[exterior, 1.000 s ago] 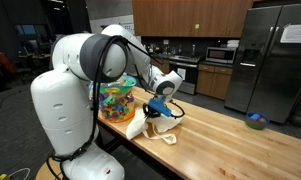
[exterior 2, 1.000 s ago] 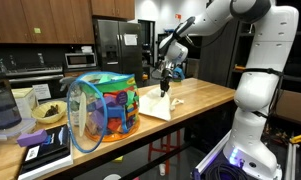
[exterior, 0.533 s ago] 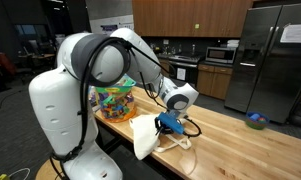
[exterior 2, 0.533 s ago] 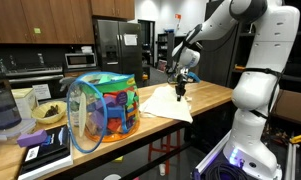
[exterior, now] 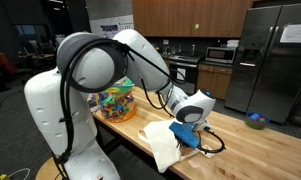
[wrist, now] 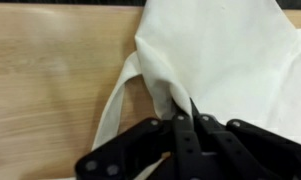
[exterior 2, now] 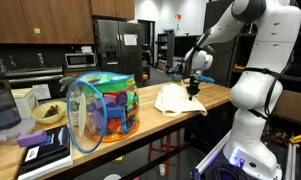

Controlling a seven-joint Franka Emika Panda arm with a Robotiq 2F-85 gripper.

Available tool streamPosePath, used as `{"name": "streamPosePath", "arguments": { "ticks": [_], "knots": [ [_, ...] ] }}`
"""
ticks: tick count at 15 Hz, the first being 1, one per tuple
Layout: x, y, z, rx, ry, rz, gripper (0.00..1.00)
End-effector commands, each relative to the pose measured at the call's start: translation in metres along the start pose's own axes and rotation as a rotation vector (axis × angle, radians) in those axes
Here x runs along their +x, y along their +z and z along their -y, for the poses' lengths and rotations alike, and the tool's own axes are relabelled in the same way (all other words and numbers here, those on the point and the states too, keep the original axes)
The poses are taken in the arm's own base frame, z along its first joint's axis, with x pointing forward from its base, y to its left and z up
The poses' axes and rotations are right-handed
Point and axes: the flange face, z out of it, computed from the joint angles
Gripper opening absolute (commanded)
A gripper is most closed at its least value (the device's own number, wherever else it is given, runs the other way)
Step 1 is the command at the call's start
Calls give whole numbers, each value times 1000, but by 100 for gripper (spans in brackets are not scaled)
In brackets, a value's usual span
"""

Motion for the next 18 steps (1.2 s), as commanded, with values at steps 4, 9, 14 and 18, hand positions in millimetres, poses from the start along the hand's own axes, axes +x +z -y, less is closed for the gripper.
{"name": "streamPosePath", "arguments": {
  "ticks": [4,9,14,18],
  "knots": [
    [-9,-55,-58,-262,184,-179,1],
    [5,-81,-83,-432,281,-301,1],
    [68,-109,-69,-509,230,-452,1],
    [123,-116,-36,-530,136,-528,1]
  ]
}}
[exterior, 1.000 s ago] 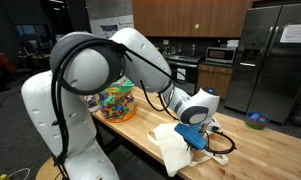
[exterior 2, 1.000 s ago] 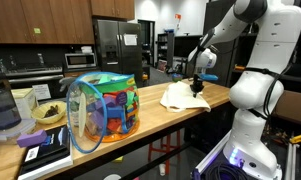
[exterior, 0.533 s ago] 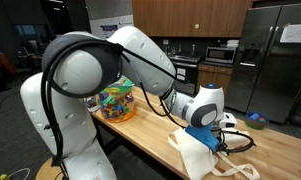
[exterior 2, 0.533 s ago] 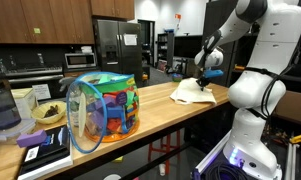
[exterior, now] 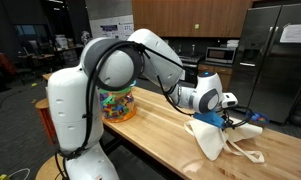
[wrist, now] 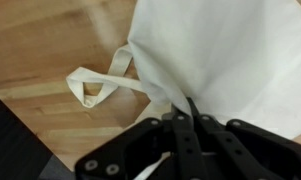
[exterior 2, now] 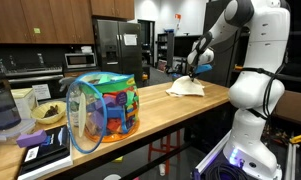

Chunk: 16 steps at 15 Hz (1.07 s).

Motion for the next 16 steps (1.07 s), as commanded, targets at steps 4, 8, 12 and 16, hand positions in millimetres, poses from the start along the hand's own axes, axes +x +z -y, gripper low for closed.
{"name": "streamPosePath", "arguments": {
  "ticks": [4,8,12,16],
  "knots": [
    [74,-4,80,33,-112,-148,1],
    [96,-19,136,75,-201,-235,1],
    [101,-37,193,134,-289,-300,1],
    [91,-56,254,210,-388,-338,1]
  ]
}}
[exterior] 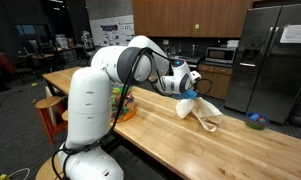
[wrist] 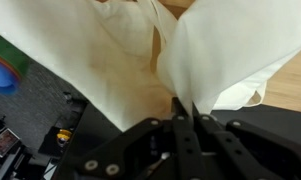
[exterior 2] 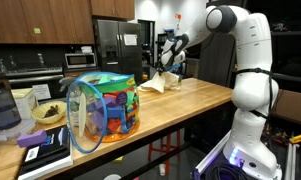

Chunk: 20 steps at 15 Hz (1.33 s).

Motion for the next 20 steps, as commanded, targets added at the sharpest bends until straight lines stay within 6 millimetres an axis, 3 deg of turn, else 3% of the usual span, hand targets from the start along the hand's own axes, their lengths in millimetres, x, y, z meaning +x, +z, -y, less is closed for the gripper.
{"name": "streamPosePath", "arguments": {
  "ticks": [1,7,10,12,16,20],
  "knots": [
    [14,-9,49,71,-90,-48,1],
    [19,-28,131,209,-236,-72,1],
    [9,-40,166,339,-287,-35,1],
    [-2,-42,178,445,-279,4,1],
    [-32,-39,165,609,-198,123,1],
    [-69,-36,115,678,-79,242,1]
  ]
}}
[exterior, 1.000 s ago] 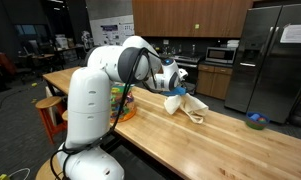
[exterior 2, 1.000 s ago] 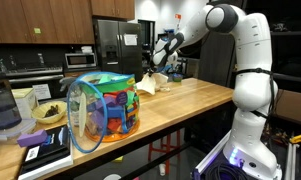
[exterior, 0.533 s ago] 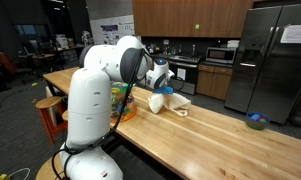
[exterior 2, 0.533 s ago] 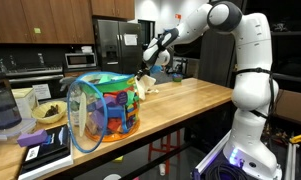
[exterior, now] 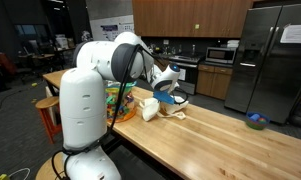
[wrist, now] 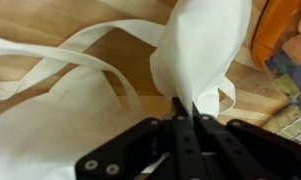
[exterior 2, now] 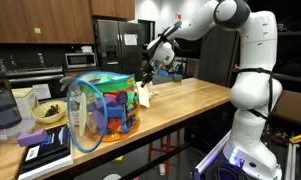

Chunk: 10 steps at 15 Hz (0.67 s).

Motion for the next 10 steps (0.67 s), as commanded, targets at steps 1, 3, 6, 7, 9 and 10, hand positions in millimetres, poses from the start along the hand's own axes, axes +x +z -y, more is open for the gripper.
{"name": "streamPosePath", "arguments": {
  "ticks": [1,3,6,7,9,10],
  "knots": [
    [-47,-32,-26,58,92,47,1],
    [-76,-46,-49,53,159,83,1],
    [-119,-66,-81,7,261,106,1],
    [-134,-73,-92,-30,297,104,1],
    [-160,-86,-112,-97,364,109,1],
    [-173,-92,-121,-146,399,106,1]
  ]
}}
